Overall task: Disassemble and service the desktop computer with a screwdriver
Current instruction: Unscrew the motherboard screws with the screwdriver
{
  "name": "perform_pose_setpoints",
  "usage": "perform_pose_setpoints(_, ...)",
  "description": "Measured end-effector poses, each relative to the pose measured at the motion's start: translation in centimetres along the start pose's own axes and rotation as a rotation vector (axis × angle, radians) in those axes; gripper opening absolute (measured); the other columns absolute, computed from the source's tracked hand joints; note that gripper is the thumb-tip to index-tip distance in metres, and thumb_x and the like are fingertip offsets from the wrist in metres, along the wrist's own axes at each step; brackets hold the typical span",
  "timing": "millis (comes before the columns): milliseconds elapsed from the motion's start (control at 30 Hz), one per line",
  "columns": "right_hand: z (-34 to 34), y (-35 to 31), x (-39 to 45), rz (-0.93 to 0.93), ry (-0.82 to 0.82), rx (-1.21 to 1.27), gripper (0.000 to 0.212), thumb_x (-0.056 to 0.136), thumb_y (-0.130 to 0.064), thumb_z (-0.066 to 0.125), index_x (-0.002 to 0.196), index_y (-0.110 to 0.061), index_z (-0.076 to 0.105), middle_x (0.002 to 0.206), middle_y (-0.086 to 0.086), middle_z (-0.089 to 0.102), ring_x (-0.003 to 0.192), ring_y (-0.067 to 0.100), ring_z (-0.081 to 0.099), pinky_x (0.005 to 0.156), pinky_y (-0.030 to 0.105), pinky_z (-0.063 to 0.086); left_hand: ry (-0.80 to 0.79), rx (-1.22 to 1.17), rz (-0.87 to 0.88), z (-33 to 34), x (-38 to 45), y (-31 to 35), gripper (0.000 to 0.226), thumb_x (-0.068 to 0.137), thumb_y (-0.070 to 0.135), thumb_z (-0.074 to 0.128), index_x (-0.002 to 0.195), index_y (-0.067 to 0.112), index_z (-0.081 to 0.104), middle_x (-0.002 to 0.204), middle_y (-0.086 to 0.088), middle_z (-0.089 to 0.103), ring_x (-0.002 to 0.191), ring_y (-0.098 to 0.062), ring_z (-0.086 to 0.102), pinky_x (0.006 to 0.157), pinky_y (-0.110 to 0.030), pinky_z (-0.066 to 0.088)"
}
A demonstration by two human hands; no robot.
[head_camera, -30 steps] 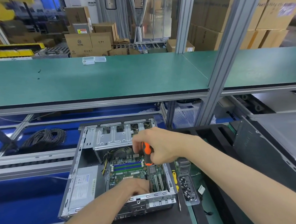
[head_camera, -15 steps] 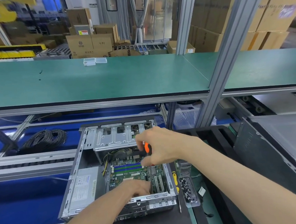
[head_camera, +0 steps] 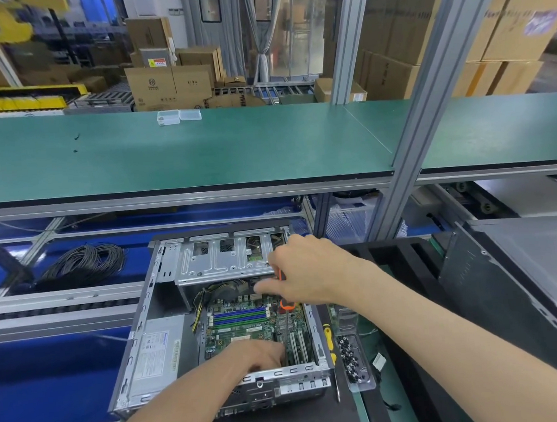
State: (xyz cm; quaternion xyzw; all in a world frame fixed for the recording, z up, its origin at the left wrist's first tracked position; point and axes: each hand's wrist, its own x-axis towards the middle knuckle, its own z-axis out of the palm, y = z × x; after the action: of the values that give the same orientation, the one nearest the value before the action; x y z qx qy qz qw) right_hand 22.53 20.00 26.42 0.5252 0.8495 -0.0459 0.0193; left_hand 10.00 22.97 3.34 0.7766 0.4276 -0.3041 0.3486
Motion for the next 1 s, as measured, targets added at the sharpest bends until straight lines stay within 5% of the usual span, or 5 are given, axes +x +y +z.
perform_pose_setpoints(267,-0.8,0.8,-0.5,-0.169,-0.170,0.332,0.028,0.080,-0.004,0.064,0.103,-0.020,0.066,0.099,-0.001,0.058,0.087,0.019,0.057,0.074,0.037,0.052,0.026,0.031,0.019,0.3,1.0,-0.3,0.033,0.100,0.006,0.049,0.130,-0.005,0.054,0.110,-0.015,0.062,0.095,-0.027,0.060,0.082,-0.031,0.049)
perform_pose_setpoints(433,0.0,0.7,-0.3,0.014,-0.019,0.123,0.036,0.094,-0.056,0.056,0.090,-0.021,0.056,0.076,-0.004,0.044,0.070,0.019,0.044,0.064,0.037,0.041,0.026,0.051,0.038,0.2,1.4,-0.3,0.029,0.101,0.010,0.051,0.126,-0.004,0.056,0.129,-0.021,0.060,0.109,-0.030,0.059,0.094,-0.038,0.049)
perform_pose_setpoints(567,-0.1,1.0,0.0,-0.079,-0.045,0.279,0.005,0.090,-0.015,0.060,0.092,-0.020,0.060,0.072,-0.007,0.054,0.070,0.013,0.051,0.064,0.033,0.046,0.013,0.103,0.072,-0.1,1.3,-0.1,0.027,0.100,0.007,0.050,0.122,-0.009,0.055,0.129,-0.030,0.057,0.120,-0.041,0.058,0.098,-0.046,0.050)
perform_pose_setpoints(633,-0.5,1.5,-0.1,-0.103,-0.128,0.364,0.027,0.079,-0.003,0.062,0.099,-0.021,0.063,0.081,-0.004,0.062,0.072,0.012,0.056,0.065,0.036,0.052,0.017,0.139,0.088,-0.1,1.1,-0.1,0.025,0.099,0.004,0.048,0.116,-0.013,0.055,0.126,-0.035,0.056,0.118,-0.047,0.058,0.097,-0.054,0.049)
perform_pose_setpoints(1000,2.1,4.2,0.3,0.090,0.046,0.338,0.017,0.088,-0.033,0.069,0.088,-0.025,0.054,0.086,0.003,0.059,0.083,0.022,0.052,0.074,0.038,0.051,0.086,0.080,-0.023,0.9,3.9,0.1,0.030,0.104,0.015,0.043,0.126,-0.002,0.057,0.108,-0.015,0.060,0.090,-0.026,0.058,0.086,-0.037,0.052)
